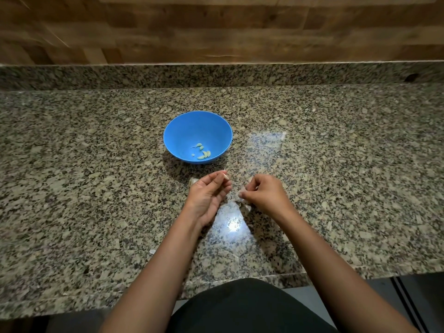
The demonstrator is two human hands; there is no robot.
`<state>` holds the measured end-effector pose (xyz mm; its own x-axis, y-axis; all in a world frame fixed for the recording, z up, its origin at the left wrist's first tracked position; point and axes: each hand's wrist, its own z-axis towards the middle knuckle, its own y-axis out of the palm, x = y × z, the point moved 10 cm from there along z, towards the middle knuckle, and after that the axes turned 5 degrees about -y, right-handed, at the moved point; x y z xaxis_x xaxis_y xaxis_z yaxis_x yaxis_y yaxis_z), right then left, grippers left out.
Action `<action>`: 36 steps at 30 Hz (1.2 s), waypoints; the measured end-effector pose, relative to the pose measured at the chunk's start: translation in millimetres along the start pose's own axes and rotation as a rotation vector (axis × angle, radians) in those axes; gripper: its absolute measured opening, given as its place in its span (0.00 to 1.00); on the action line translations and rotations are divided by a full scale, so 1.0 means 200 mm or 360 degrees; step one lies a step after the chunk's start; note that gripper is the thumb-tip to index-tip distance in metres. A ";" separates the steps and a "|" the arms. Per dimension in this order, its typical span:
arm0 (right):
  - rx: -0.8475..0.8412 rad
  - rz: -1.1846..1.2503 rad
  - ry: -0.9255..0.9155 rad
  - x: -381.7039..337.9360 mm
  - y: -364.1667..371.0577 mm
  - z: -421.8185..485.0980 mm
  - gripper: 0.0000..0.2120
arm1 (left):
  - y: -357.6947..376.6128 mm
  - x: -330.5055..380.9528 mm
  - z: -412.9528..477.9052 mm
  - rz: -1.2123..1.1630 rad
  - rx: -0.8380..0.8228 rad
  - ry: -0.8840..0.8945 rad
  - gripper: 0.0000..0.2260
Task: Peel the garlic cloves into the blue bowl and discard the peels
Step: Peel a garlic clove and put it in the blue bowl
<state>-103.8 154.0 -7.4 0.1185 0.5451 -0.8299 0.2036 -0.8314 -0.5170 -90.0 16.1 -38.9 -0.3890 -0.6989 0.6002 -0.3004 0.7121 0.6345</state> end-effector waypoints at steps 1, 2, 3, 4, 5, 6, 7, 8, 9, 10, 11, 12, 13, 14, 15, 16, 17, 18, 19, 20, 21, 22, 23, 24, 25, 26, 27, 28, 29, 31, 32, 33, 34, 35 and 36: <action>-0.0036 -0.0047 -0.0020 -0.01 0.01 0.00 0.07 | 0.00 0.00 0.00 0.0018 0.0003 0.0007 0.06; -0.0068 -0.0050 -0.0039 -0.02 0.02 -0.01 0.10 | 0.00 0.01 0.00 0.0040 0.0006 0.0015 0.06; -0.0081 -0.0036 -0.0058 -0.03 0.03 -0.01 0.13 | 0.00 0.01 0.00 0.0065 0.0010 0.0021 0.05; -0.0075 -0.0027 -0.0082 -0.04 0.03 -0.02 0.13 | 0.00 0.01 -0.01 0.0088 0.0011 0.0024 0.05; -0.0056 -0.0020 -0.0101 -0.05 0.03 -0.02 0.12 | 0.00 0.01 -0.01 0.0110 0.0010 0.0028 0.05; -0.0033 -0.0004 -0.0123 -0.06 0.02 -0.02 0.12 | 0.00 0.01 -0.01 0.0132 0.0009 0.0031 0.05; -0.0012 0.0026 -0.0147 -0.08 0.02 -0.02 0.11 | 0.00 0.01 -0.01 0.0151 0.0012 0.0034 0.04; 0.0007 0.0067 -0.0180 -0.10 0.02 -0.02 0.10 | 0.00 0.01 -0.01 0.0166 0.0015 0.0035 0.04; 0.0020 0.0122 -0.0206 -0.12 0.01 -0.02 0.07 | 0.00 0.00 -0.01 0.0180 0.0017 0.0035 0.04; 0.0021 0.0182 -0.0221 -0.13 0.02 -0.02 0.05 | 0.00 0.00 -0.01 0.0196 0.0015 0.0036 0.04; 0.0015 0.0229 -0.0229 -0.14 0.02 -0.01 0.04 | 0.00 -0.01 -0.01 0.0211 0.0013 0.0039 0.03; 0.0007 0.0259 -0.0238 -0.14 0.02 -0.01 0.04 | 0.00 -0.01 -0.01 0.0220 0.0013 0.0041 0.03; -0.0002 0.0277 -0.0248 -0.15 0.02 -0.01 0.05 | 0.00 -0.01 -0.01 0.0221 0.0016 0.0044 0.03; -0.0009 0.0284 -0.0257 -0.15 0.03 -0.01 0.05 | 0.00 -0.01 -0.01 0.0219 0.0021 0.0046 0.03; -0.0011 0.0282 -0.0260 -0.15 0.03 -0.01 0.05 | 0.00 -0.01 -0.01 0.0218 0.0027 0.0048 0.03; -0.0011 0.0276 -0.0263 -0.15 0.03 -0.01 0.05 | 0.00 -0.01 -0.01 0.0220 0.0031 0.0048 0.03; -0.0012 0.0268 -0.0272 -0.15 0.03 -0.01 0.04 | 0.00 -0.01 -0.01 0.0226 0.0036 0.0048 0.03; -0.0012 0.0261 -0.0291 -0.16 0.03 -0.02 0.04 | 0.00 -0.01 -0.01 0.0235 0.0038 0.0051 0.04; -0.0010 0.0256 -0.0308 -0.16 0.03 -0.02 0.04 | 0.00 -0.01 -0.01 0.0248 0.0040 0.0057 0.04; -0.0007 0.0253 -0.0318 -0.17 0.03 -0.02 0.03 | 0.00 -0.01 -0.01 0.0265 0.0040 0.0063 0.03; -0.0003 0.0247 -0.0330 -0.17 0.03 -0.02 0.03 | 0.00 -0.01 -0.01 0.0284 0.0040 0.0070 0.03; 0.0003 0.0234 -0.0344 -0.17 0.03 -0.02 0.03 | 0.00 -0.01 -0.01 0.0304 0.0039 0.0077 0.03; 0.0009 0.0219 -0.0356 -0.17 0.03 -0.03 0.04 | 0.00 0.00 -0.01 0.0322 0.0037 0.0085 0.03; 0.0019 0.0205 -0.0364 -0.17 0.03 -0.03 0.04 | 0.00 0.00 -0.01 0.0336 0.0035 0.0092 0.03; 0.0030 0.0201 -0.0367 -0.17 0.03 -0.03 0.04 | 0.01 -0.01 -0.01 0.0346 0.0034 0.0099 0.03; 0.0043 0.0202 -0.0367 -0.16 0.02 -0.03 0.04 | 0.01 -0.01 -0.01 0.0353 0.0032 0.0105 0.04; 0.0056 0.0209 -0.0365 -0.16 0.02 -0.03 0.04 | 0.01 -0.01 -0.01 0.0360 0.0029 0.0109 0.04; 0.0067 0.0220 -0.0353 -0.16 0.02 -0.03 0.04 | 0.02 -0.01 -0.01 0.0367 0.0023 0.0113 0.04; 0.0071 0.0246 -0.0329 -0.15 0.02 -0.03 0.03 | 0.02 -0.01 -0.02 0.0375 0.0015 0.0114 0.03; 0.0062 0.0345 -0.0251 -0.12 0.03 -0.02 0.03 | 0.03 -0.01 -0.02 0.0392 -0.0002 0.0108 0.03; 0.0054 0.0383 -0.0222 -0.10 0.03 -0.02 0.03 | 0.04 -0.01 -0.02 0.0404 -0.0012 0.0102 0.02; 0.0041 0.0408 -0.0202 -0.10 0.03 -0.01 0.04 | 0.04 -0.01 -0.02 0.0423 -0.0024 0.0097 0.02; 0.0022 0.0435 -0.0186 -0.09 0.03 -0.01 0.04 | 0.04 0.00 -0.03 0.0454 -0.0037 0.0095 0.02; -0.0005 0.0471 -0.0170 -0.09 0.03 -0.01 0.05 | 0.04 0.00 -0.03 0.0501 -0.0048 0.0098 0.03; -0.0040 0.0505 -0.0151 -0.09 0.04 -0.01 0.05 | 0.05 0.00 -0.03 0.0550 -0.0054 0.0102 0.03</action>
<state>-103.2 137.6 4.0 0.0889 0.2459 -0.9652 0.1952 -0.9546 -0.2252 -87.7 22.3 -30.0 -0.4069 -0.4206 0.8109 -0.1308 0.9054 0.4039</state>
